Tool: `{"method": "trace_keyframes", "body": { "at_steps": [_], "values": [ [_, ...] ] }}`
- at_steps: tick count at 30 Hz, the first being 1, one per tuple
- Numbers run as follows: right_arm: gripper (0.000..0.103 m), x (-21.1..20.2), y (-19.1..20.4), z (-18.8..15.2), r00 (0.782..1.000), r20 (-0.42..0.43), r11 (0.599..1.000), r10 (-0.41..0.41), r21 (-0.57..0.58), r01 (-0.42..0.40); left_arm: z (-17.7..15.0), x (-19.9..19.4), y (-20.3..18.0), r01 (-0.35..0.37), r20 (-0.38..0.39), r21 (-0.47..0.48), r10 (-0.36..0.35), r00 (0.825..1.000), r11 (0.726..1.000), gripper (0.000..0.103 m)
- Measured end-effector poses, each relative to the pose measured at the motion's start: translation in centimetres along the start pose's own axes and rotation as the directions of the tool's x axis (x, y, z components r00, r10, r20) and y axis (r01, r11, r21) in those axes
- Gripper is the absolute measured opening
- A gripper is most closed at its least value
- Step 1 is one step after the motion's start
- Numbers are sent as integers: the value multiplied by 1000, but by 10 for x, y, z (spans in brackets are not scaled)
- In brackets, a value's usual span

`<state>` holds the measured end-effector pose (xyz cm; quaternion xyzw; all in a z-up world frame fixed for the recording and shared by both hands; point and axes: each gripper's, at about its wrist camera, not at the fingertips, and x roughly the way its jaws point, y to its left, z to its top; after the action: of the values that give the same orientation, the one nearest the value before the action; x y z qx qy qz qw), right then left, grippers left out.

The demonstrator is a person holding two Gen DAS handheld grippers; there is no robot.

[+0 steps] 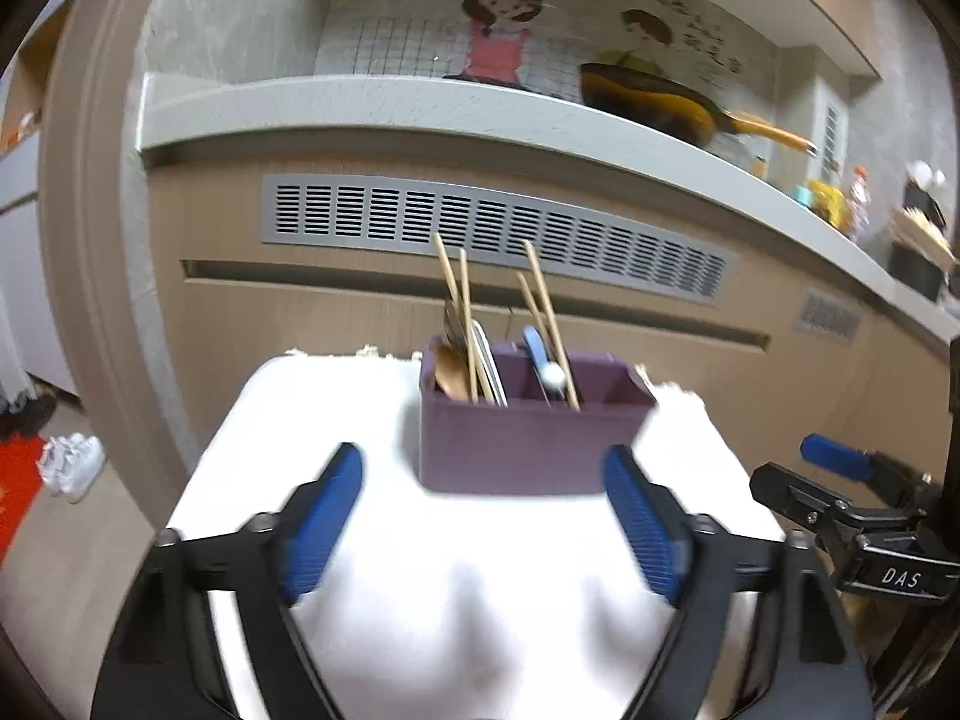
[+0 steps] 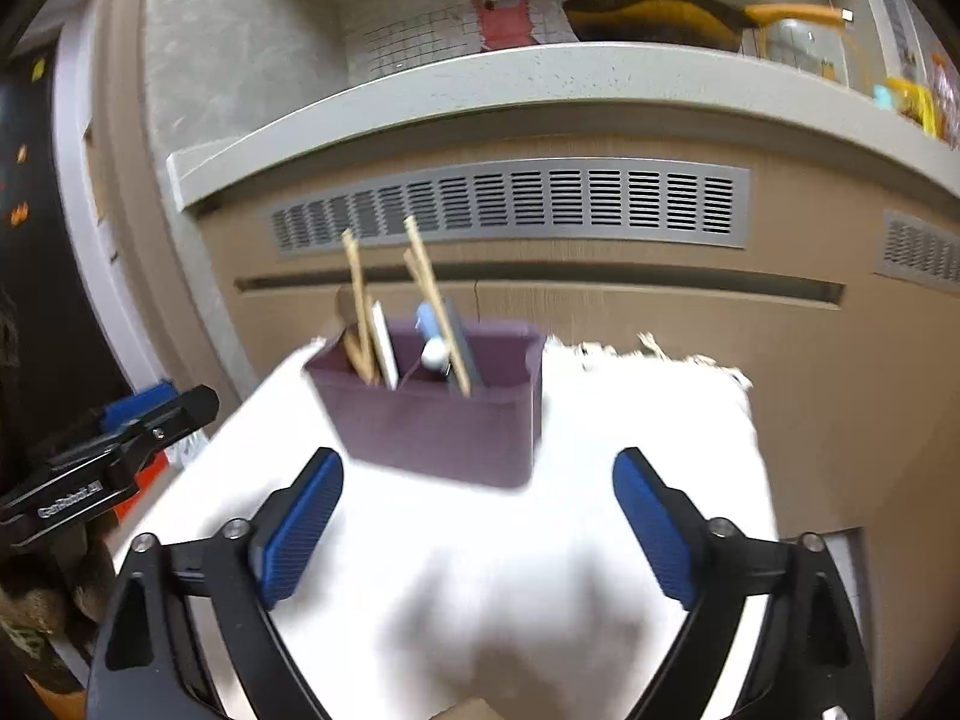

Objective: Organize utensils

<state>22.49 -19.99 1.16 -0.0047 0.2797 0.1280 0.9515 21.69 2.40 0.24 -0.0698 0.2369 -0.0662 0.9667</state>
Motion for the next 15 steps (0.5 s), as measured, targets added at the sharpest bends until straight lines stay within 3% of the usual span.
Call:
{"method": "trace_keyframes", "body": {
  "at_steps": [4, 9, 15],
  "values": [
    [99, -36, 13, -27, 998, 33, 998, -60, 1, 60, -30, -46, -18, -46, 47, 56, 43, 998, 997, 103],
    [102, -74, 24, -66, 980, 112, 987, -164, 14, 163, -64, -85, -34, -152, 163, 88, 136, 977, 984, 103],
    [102, -90, 27, -79, 958, 164, 971, -235, 3, 238, -80, -91, -43, -141, 93, 93, 132, 987, 986, 103]
  ]
}}
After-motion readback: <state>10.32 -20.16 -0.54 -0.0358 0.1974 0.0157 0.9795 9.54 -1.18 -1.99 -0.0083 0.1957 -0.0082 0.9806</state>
